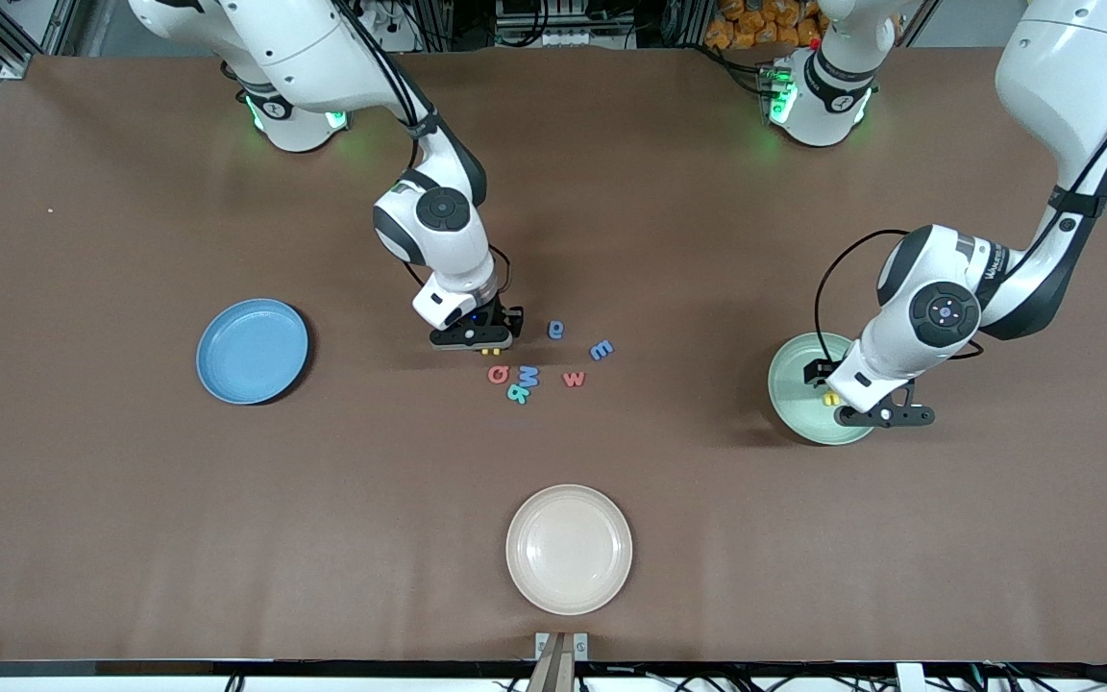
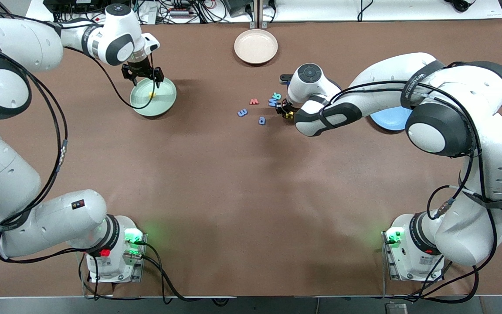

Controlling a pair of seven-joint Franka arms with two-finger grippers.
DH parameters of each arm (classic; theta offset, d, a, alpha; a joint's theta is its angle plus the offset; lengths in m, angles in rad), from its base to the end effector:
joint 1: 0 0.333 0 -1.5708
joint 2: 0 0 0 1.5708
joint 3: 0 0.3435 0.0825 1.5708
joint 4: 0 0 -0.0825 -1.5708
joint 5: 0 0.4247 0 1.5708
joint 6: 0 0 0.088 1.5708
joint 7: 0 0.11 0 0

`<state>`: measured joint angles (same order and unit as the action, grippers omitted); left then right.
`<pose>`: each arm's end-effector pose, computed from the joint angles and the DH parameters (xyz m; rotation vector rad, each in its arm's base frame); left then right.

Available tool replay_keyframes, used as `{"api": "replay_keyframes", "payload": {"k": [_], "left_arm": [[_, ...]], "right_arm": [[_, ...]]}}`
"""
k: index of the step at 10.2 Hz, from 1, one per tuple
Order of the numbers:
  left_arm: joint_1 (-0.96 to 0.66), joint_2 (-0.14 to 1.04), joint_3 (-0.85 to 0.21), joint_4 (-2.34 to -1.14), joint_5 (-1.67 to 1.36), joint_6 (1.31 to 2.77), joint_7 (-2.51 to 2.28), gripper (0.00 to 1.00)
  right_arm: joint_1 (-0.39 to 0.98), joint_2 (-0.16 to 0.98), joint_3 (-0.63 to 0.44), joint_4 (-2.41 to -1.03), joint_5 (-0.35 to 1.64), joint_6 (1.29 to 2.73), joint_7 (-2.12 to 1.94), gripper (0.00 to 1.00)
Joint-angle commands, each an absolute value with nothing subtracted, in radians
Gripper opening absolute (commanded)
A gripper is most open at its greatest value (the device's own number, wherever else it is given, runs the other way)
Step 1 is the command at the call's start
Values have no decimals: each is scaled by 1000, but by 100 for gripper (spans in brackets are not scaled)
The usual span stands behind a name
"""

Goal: Sort uppercase to blue plate, lowercase to green plate
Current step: 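Place the h on the green plate while the right gripper lifts H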

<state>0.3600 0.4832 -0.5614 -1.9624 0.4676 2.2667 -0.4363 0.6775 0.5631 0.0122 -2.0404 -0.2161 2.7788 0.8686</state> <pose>0.6362 -0.1044 0.2453 -3.0306 0.0636 0.0612 0.4930 0.4185 0.1636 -3.0678 -0.0215 -0.2864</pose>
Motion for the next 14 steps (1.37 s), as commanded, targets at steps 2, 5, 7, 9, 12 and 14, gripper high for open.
{"api": "replay_keyframes", "payload": {"k": [2,5,7,9,12,14], "left_arm": [[360,506,-568,-1916,471,2263,-437,100],[344,518,-569,-1904,471,2264,-453,100],[344,518,-569,-1902,471,2266,-453,100],[342,520,-569,-1902,471,2267,-453,100],[322,538,-569,-1876,471,2269,-454,100],[278,567,-569,-1847,472,2276,-487,100]], "right_arm": [[678,584,11,-2020,-244,2784,902,40],[672,584,12,-2017,-262,2784,900,32],[661,584,12,-2013,-271,2781,891,29],[634,575,8,-2002,-285,2770,823,28],[492,511,8,-2006,-282,2642,527,28],[376,407,9,-2037,-279,2513,312,28]]}}
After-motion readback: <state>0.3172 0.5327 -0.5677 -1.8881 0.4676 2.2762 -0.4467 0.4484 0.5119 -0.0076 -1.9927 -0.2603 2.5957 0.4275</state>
